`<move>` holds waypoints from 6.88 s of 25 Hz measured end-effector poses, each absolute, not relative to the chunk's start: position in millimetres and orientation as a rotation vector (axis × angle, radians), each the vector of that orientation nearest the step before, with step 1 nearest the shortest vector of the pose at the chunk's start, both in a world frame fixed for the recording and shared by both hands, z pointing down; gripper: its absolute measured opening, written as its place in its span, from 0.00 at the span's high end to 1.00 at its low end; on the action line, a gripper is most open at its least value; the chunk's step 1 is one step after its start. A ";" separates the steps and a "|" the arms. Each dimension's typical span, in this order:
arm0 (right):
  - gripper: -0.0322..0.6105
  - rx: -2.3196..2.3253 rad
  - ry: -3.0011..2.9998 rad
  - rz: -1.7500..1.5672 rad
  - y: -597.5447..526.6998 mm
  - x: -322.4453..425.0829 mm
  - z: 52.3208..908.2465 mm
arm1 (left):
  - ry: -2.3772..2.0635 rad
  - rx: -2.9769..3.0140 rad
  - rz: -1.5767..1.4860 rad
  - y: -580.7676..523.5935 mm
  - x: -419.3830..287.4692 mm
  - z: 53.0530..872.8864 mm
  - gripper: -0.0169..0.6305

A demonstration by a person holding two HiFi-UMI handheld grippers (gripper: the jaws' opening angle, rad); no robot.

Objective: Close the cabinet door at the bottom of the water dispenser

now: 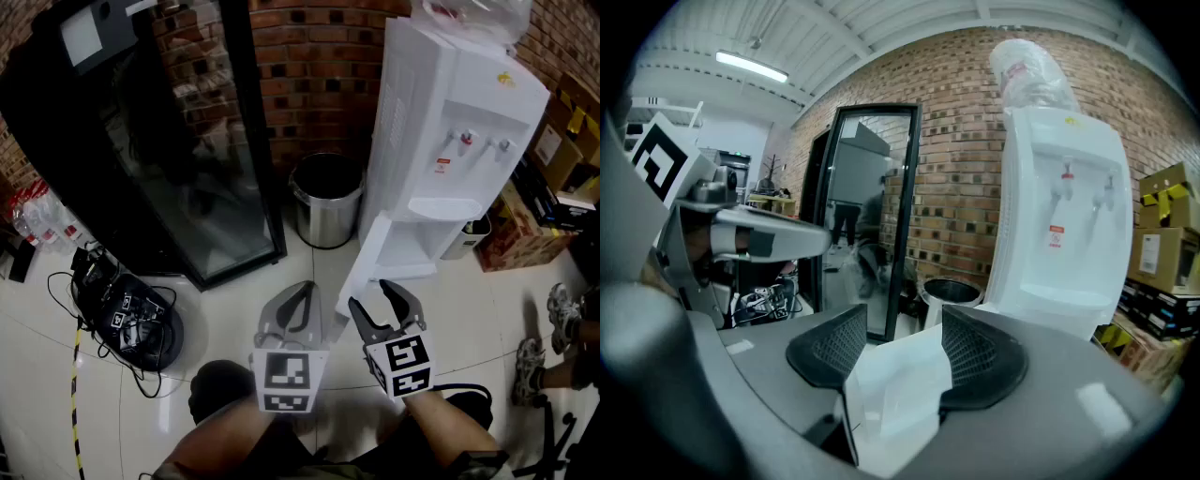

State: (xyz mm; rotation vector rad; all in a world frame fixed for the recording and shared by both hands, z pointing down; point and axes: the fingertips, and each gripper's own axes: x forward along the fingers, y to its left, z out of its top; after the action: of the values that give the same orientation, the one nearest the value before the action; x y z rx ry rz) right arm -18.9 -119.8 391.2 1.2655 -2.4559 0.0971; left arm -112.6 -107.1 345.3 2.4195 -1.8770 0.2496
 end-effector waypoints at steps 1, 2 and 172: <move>0.58 1.242 -2.452 0.102 -120.7 -21.3 398.8 | -1.878 2.412 0.258 -110.1 -113.2 347.3 0.97; 0.57 1.216 -2.448 0.104 -121.1 -24.2 406.3 | -1.879 2.406 0.267 -113.0 -113.6 349.2 0.97; 0.95 1.586 -2.483 0.188 14.1 101.4 340.3 | -1.638 2.587 0.306 -5.3 -24.9 352.2 0.97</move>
State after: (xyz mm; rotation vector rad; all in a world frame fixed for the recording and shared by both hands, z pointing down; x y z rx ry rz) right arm 101.4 14.1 340.3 1.5863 -2.4826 0.1876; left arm -24.9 -5.3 352.2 2.5869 -1.6383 0.3065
